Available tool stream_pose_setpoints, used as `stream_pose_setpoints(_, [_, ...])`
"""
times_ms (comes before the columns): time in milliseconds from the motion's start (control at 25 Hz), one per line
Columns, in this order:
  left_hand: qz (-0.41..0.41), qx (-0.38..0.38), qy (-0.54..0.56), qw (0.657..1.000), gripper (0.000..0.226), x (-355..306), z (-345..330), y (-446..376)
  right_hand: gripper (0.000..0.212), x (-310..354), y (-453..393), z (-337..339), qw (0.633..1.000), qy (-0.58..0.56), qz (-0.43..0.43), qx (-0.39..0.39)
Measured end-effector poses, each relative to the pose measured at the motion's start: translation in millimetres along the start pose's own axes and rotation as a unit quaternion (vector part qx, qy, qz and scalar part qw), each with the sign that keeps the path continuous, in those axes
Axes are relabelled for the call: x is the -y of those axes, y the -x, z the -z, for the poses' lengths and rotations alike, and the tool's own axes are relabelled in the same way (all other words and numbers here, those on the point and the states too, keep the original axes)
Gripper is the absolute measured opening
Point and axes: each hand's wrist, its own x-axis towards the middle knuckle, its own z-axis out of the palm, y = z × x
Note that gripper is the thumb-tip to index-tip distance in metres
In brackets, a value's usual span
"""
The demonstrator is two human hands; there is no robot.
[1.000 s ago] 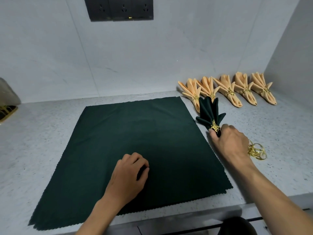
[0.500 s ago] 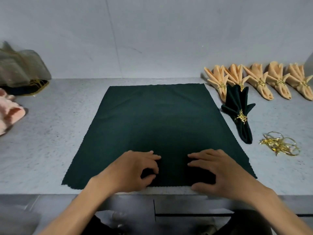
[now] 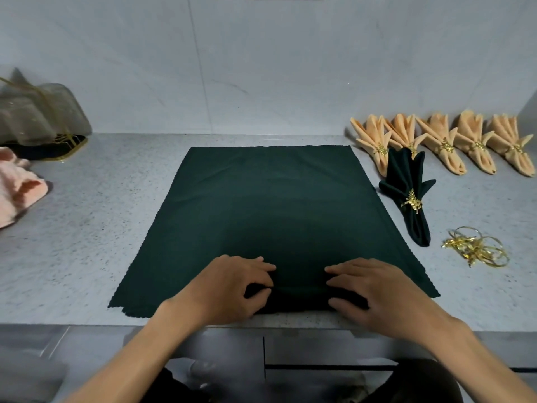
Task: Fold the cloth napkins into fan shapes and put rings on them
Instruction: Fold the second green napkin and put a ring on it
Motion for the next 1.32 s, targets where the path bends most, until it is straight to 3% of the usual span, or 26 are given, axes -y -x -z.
stream_pose_setpoints(240, [0.015, -0.01, 0.035, 0.999, 0.036, 0.4, 2.5, -1.6, 0.059, 4.1, -7.5, 6.7, 0.999, -0.035, -0.04, -0.007])
stream_pose_setpoints(360, [0.04, -0.007, -0.054, 0.998, 0.026, 5.3, 10.1, 4.1, 0.027, -0.6, -6.4, 12.8, 0.996, -0.042, -0.079, 0.006])
stream_pose_setpoints(480, [0.134, -0.012, -0.177, 0.975, 0.02, 17.8, 37.2, 12.0, 0.027, -16.6, -5.2, 22.3, 0.992, 0.008, -0.121, 0.017])
stream_pose_setpoints(600, [0.1, 0.078, -0.115, 0.985, 0.015, 13.5, 76.9, 28.9, 0.012, -29.4, 1.6, 56.4, 0.978, -0.034, -0.144, 0.15])
stream_pose_setpoints(680, [0.104, 0.205, 0.01, 0.973, 0.027, 2.9, 104.4, 43.4, 0.007, -28.2, 11.0, 85.5, 0.93, -0.168, -0.163, 0.285])
stream_pose_setpoints(760, [0.13, 0.256, 0.062, 0.956, 0.034, 0.5, 125.4, 47.0, 0.007, -31.9, 10.9, 106.2, 0.894, -0.249, -0.167, 0.332])
stream_pose_setpoints(840, [0.138, 0.219, 0.052, 0.965, 0.026, 13.2, 129.3, 31.3, 0.006, -39.4, -10.2, 111.3, 0.906, -0.249, -0.17, 0.297])
stream_pose_setpoints(920, [0.15, 0.028, -0.073, 0.986, 0.004, 31.2, 122.4, 2.9, 0.018, -49.6, -41.6, 101.6, 0.959, -0.098, -0.214, 0.157])
stream_pose_setpoints(1000, [0.175, -0.111, -0.198, 0.958, 0.046, 38.0, 106.8, -13.2, 0.056, -42.7, -62.2, 85.1, 0.962, 0.096, -0.255, -0.002])
stream_pose_setpoints(1080, [0.119, -0.099, -0.157, 0.975, 0.063, 31.5, 91.5, -11.1, 0.072, -28.2, -61.0, 72.8, 0.98, 0.061, -0.189, -0.029])
stream_pose_setpoints(1160, [0.082, -0.013, -0.12, 0.989, 0.057, 26.3, 72.8, 1.4, 0.066, -16.5, -50.1, 59.4, 0.993, -0.004, -0.102, 0.059])
stream_pose_setpoints(1240, [0.067, 0.033, -0.132, 0.988, 0.05, 26.7, 54.7, 12.7, 0.06, -11.9, -41.1, 39.7, 0.988, -0.014, -0.073, 0.134])
stream_pose_setpoints(1320, [0.086, 0.024, -0.157, 0.984, 0.04, 34.6, 41.8, 14.3, 0.049, -13.1, -41.8, 21.1, 0.99, 0.01, -0.067, 0.12])
